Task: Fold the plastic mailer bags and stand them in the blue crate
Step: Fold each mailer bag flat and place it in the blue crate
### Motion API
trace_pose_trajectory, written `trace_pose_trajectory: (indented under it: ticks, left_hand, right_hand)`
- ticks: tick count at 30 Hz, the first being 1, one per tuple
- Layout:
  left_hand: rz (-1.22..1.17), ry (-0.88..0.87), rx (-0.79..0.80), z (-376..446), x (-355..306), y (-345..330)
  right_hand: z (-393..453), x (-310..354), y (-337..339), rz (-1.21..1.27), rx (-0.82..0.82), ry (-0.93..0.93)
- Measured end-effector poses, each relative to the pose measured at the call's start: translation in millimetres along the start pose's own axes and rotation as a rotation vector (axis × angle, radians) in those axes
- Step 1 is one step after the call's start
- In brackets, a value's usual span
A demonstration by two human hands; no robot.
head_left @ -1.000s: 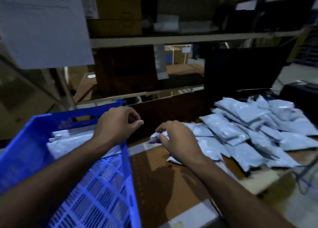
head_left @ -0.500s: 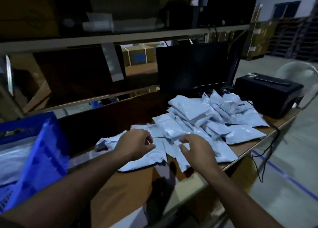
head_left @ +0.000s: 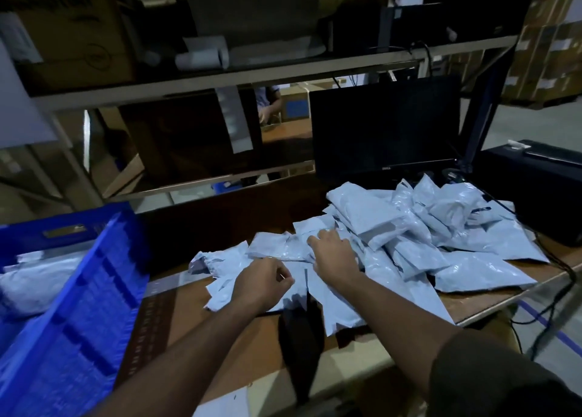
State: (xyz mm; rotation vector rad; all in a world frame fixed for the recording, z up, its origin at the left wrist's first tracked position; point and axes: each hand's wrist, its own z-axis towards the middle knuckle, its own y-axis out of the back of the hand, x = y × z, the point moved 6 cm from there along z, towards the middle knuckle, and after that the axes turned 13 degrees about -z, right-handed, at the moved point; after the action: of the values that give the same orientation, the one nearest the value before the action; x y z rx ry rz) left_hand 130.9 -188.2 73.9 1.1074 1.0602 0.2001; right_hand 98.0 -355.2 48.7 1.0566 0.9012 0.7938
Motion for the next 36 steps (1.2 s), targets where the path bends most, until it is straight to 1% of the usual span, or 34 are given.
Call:
trace_pose_trajectory:
  ticks: [1, 3, 6, 8, 9, 11, 13, 14, 15, 17, 19, 21, 22, 23, 25, 26, 28, 29, 30, 31, 33, 35, 36]
  left_hand:
    - [0.004, 0.010, -0.011, -3.6, 3.4, 3.2]
    - [-0.039, 0.022, -0.041, -6.5, 14.3, 10.4]
    - [-0.181, 0.069, -0.095, -8.5, 40.7, 24.5]
    - [-0.387, 0.122, -0.156, -13.7, 62.8, 35.7]
    - [-0.518, 0.149, -0.200, -20.0, 68.8, 44.2]
    - [-0.833, 0.240, -0.303, -32.6, 85.9, 59.1]
    - [-1.129, 0.402, -0.360, -50.6, 104.9, 67.6]
    - [-1.221, 0.477, -0.382, -60.1, 119.8, 67.0]
    - [-1.243, 0.533, -0.393, -69.7, 133.6, 65.9]
    - [-1.206, 0.598, -0.381, -90.9, 161.5, 55.2]
    - [-1.080, 0.590, -0.382, -113.0, 179.0, 43.8]
    - [-0.887, 0.533, -0.386, -133.9, 186.6, 37.4]
    - [-0.799, 0.495, -0.381, -142.9, 186.1, 33.9]
    - [-0.702, 0.445, -0.366, -149.7, 185.9, 32.1]
    - [-0.477, 0.375, -0.358, -159.6, 174.7, 37.0]
    - [-0.345, 0.347, -0.368, -161.6, 169.3, 41.2]
    - [-0.094, 0.262, -0.420, -162.5, 152.3, 55.2]
    - [-0.002, 0.177, -0.458, -160.9, 141.3, 62.3]
    - [0.027, 0.088, -0.469, -157.6, 134.2, 65.2]
    - [-0.001, 0.033, -0.423, -151.3, 128.1, 64.6]
    - [-0.047, -0.040, -0.213, -133.6, 126.7, 43.9]
    - [0.112, -0.103, -0.005, -124.5, 130.9, 10.1]
    - [0.168, -0.113, 0.038, -127.0, 135.7, -1.3]
  right_hand:
    - [0.7, 0.1, -0.1, -0.012, -0.019, -0.016]
    - [-1.6, -3.1, 9.6, 0.064, -0.086, -0.069]
    - [-18.3, -3.0, 44.7, 0.327, -0.276, -0.114]
    - [-35.7, 5.2, 67.8, 0.522, -0.349, -0.080]
    - [-44.8, 12.1, 75.7, 0.646, -0.346, -0.049]
    - [-63.5, 30.6, 84.9, 0.881, -0.287, 0.058]
    - [-80.7, 53.2, 79.7, 1.053, -0.161, 0.191]
    - [-90.1, 65.0, 72.2, 1.110, -0.084, 0.257]
    - [-99.5, 75.2, 63.6, 1.138, -0.031, 0.312]
    - [-116.9, 88.3, 45.4, 1.109, -0.016, 0.388]
    - [-129.9, 93.1, 30.1, 0.987, -0.063, 0.422]
    - [-139.0, 99.1, 14.8, 0.734, -0.045, 0.464]
    - [-143.4, 104.1, 5.4, 0.609, 0.008, 0.497]
    - [-147.6, 108.1, -2.1, 0.536, 0.061, 0.524]
    - [-153.8, 112.4, -7.5, 0.506, 0.136, 0.524]
    - [-154.7, 113.8, -3.8, 0.516, 0.125, 0.504]
    - [-152.2, 118.5, 10.6, 0.526, 0.021, 0.451]
    - [-148.0, 122.7, 20.0, 0.531, -0.018, 0.426]
    - [-142.9, 129.1, 28.9, 0.527, -0.053, 0.408]
    - [-137.2, 138.4, 34.9, 0.509, -0.065, 0.405]
    - [-129.4, 158.7, 31.7, 0.485, 0.002, 0.382]
    - [-130.3, 177.9, 18.6, 0.406, 0.050, 0.358]
    - [-135.4, 184.3, 12.8, 0.359, 0.060, 0.357]
